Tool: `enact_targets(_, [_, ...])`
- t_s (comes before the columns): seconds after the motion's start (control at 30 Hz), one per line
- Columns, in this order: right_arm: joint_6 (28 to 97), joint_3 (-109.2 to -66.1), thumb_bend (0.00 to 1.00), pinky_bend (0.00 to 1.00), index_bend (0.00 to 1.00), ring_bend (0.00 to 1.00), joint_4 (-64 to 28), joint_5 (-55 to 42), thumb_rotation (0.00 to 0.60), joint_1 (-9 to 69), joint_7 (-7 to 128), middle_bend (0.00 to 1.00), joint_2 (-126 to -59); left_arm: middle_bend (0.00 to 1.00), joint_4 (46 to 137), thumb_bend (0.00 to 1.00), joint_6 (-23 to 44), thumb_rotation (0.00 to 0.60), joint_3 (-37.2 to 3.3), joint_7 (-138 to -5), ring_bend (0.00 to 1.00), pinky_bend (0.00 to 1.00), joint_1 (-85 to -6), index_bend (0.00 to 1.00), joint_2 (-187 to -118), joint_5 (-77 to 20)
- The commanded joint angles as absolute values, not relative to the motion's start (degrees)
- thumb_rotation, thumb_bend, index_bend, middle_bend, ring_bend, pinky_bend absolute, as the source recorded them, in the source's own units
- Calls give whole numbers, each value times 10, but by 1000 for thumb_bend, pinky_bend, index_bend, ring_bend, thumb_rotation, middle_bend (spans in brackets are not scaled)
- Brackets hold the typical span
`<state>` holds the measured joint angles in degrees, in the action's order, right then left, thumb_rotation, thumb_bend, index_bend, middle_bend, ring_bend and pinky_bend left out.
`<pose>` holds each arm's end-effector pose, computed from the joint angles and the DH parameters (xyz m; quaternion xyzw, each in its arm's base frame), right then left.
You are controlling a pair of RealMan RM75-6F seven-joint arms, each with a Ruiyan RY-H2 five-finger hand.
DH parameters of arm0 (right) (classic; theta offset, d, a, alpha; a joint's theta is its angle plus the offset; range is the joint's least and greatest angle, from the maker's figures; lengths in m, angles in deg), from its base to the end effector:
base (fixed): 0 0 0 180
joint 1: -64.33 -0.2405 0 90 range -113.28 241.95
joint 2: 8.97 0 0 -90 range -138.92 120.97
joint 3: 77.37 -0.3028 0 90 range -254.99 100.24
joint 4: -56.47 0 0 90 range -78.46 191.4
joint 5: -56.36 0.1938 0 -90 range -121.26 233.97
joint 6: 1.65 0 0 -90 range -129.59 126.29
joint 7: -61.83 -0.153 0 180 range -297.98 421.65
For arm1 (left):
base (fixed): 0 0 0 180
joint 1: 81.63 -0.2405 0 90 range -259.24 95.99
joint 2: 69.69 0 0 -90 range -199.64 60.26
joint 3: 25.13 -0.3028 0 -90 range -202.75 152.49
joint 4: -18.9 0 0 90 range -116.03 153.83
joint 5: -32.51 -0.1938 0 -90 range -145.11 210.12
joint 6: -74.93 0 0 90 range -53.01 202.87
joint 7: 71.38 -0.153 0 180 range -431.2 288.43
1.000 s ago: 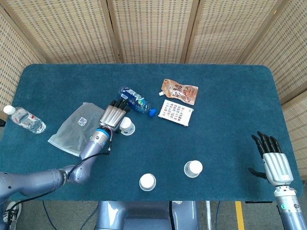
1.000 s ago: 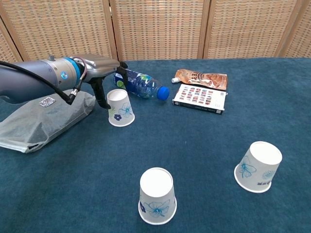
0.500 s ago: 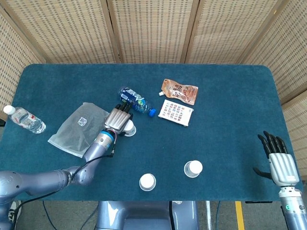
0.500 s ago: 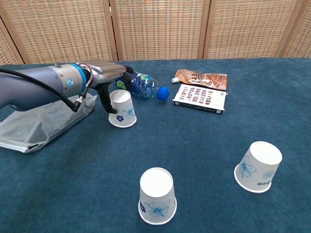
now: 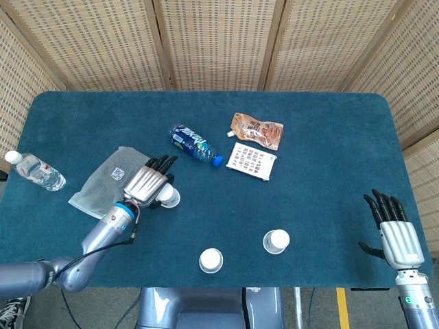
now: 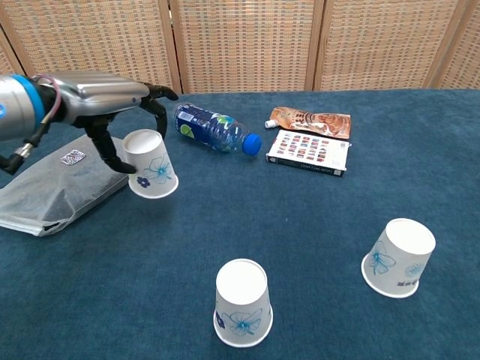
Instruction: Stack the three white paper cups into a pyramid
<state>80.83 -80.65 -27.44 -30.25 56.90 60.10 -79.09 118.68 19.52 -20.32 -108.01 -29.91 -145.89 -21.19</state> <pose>-0.3591 -0.2115 0.1636 0.6118 -0.3807 0.3888 0.5740 -0.1406 0.3806 0.0472 -0.8154 -0.2704 -0.2896 0.4221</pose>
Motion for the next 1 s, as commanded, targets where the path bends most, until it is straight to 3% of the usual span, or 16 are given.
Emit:
enact_targets(0.03, [809, -806, 142, 70, 76, 0, -276, -304, 600, 569, 606, 0, -792, 0, 1228, 233, 189, 600, -232, -1055, 0, 136, -324, 417, -1426, -257])
enact_targets(1.0, [828, -807, 142, 70, 75, 0, -285, -313, 600, 577, 596, 0, -783, 0, 1315, 233, 207, 600, -305, -1080, 0, 136, -359, 417, -1442, -396])
